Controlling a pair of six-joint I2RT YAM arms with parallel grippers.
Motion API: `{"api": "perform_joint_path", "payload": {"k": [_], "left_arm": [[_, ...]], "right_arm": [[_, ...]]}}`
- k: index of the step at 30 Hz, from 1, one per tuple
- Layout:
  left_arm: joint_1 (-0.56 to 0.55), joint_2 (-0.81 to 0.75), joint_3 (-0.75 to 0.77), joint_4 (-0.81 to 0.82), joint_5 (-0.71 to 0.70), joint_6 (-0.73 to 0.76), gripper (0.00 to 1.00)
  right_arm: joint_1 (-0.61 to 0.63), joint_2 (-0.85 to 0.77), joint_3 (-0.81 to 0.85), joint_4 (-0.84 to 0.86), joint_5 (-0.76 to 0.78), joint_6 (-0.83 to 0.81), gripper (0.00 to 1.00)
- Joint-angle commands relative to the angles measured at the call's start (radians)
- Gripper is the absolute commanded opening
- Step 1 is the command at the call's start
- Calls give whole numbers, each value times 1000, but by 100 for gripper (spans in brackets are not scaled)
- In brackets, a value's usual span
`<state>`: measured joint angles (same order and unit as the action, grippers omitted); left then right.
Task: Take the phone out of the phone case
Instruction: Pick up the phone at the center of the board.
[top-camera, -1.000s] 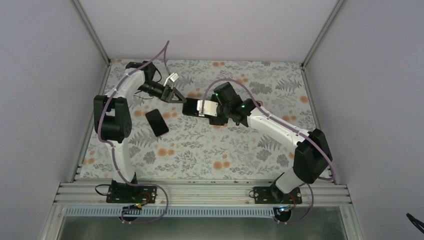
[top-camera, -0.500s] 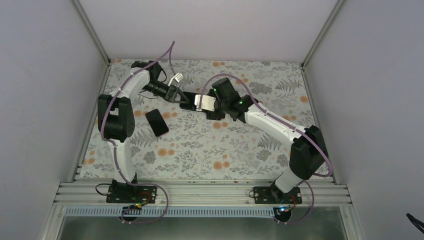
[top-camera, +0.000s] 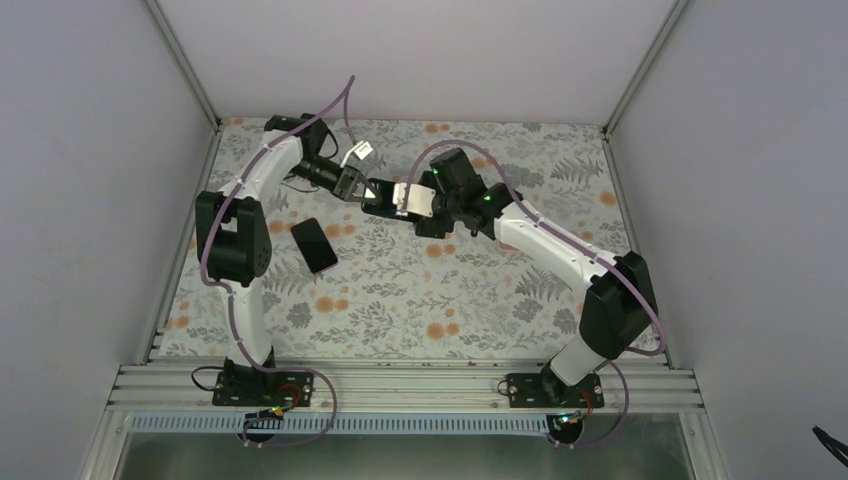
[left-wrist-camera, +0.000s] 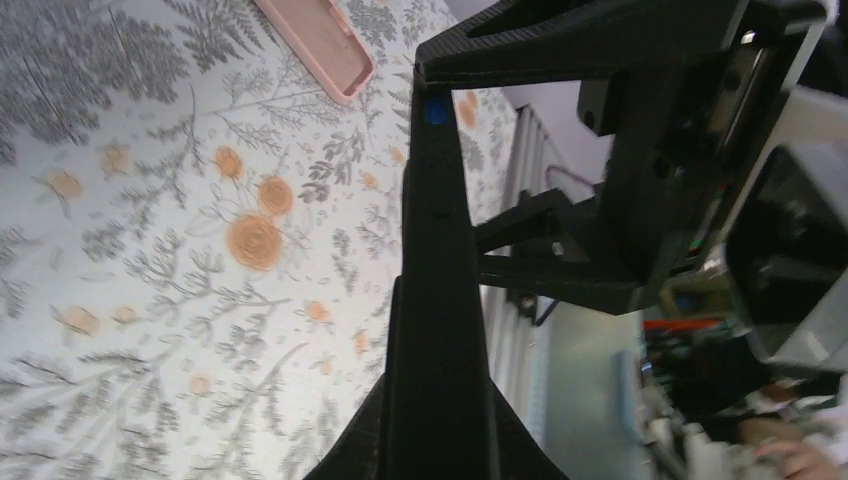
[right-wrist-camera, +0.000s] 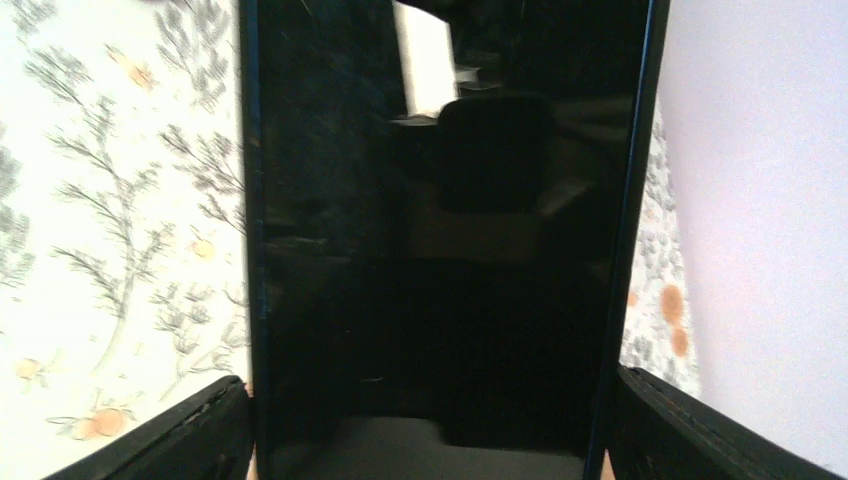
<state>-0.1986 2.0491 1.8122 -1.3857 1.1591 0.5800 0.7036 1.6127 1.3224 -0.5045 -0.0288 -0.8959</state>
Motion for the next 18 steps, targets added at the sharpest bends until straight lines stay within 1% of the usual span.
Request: {"api": "perform_joint_path", "payload": {"k": [1,2,3,6,11,13,15,18], "left_arm": [[-41,-82,88,29,-9,117,2],[-43,-88,95,30,-18,123,2],[-46,-90,105,28,-29,128,2],[-51,-102,125,29,-69,146,2],[-78,-173,114,34,-144,246,2],[-99,-216,87,70,-197,257,2],[-120,-264,43,123,-235,262,2],[-154,-326,-11,168,-235,273,2]], "right_arm": [[-20,-55,47,-78,-175,19,92],[-27,-66,44,-100,-196,18,97],[-35,-80,39,-120,-219,15,100],[-89,-129,32,-186,-337,1,100],[-250,-186,52,-234,-528,7,100],[-307,-196,60,-246,-589,15,100],[-331,-201,59,-242,-603,33,99],[-338,-200,38,-212,-598,69,97]]}}
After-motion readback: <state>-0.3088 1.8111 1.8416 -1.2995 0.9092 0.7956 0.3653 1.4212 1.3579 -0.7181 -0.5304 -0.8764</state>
